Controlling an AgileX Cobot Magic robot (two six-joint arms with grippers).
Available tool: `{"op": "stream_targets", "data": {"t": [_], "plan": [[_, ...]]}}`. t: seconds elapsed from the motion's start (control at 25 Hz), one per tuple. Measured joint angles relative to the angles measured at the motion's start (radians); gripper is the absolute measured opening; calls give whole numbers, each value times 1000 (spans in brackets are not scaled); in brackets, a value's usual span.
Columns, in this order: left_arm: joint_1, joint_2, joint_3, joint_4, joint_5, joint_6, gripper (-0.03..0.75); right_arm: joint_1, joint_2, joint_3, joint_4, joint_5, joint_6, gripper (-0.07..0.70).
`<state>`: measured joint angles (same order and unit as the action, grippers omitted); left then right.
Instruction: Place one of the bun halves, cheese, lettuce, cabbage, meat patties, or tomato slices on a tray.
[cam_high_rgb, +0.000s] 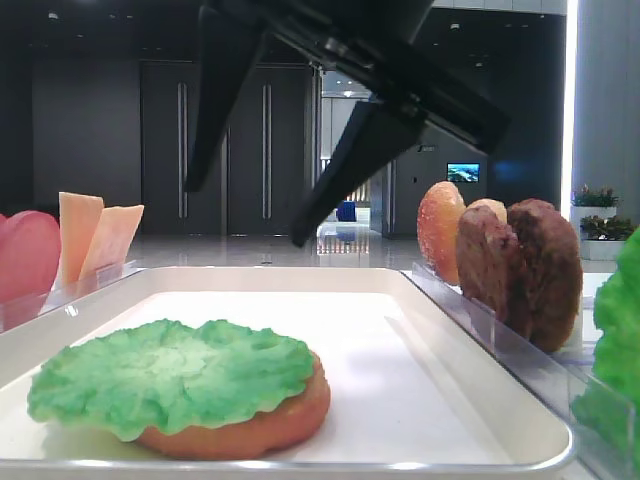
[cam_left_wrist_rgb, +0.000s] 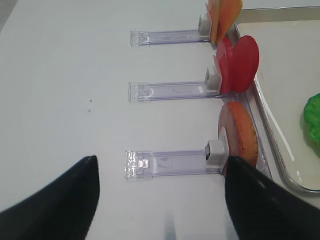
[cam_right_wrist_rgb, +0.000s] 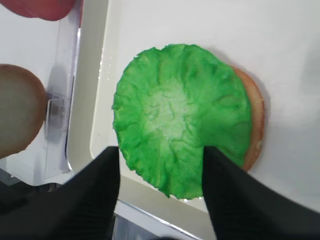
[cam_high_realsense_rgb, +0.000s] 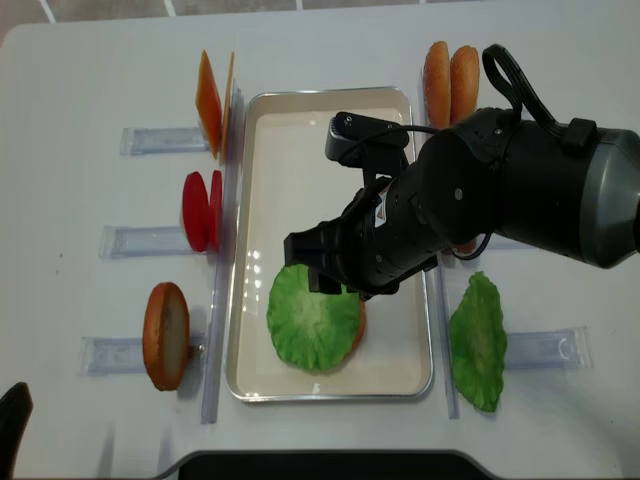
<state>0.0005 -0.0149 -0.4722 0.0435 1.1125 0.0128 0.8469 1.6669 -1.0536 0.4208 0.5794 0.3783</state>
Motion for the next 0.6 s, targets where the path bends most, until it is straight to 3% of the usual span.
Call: {"op": "stream_targets", "data": {"t": [0.28,0.6], "plan": [[0,0,0,0,0,1,597,0,0,0,-143,49,136,474],[0,0,0,0,0,1,597,0,0,0,-202,93,186,490]]}}
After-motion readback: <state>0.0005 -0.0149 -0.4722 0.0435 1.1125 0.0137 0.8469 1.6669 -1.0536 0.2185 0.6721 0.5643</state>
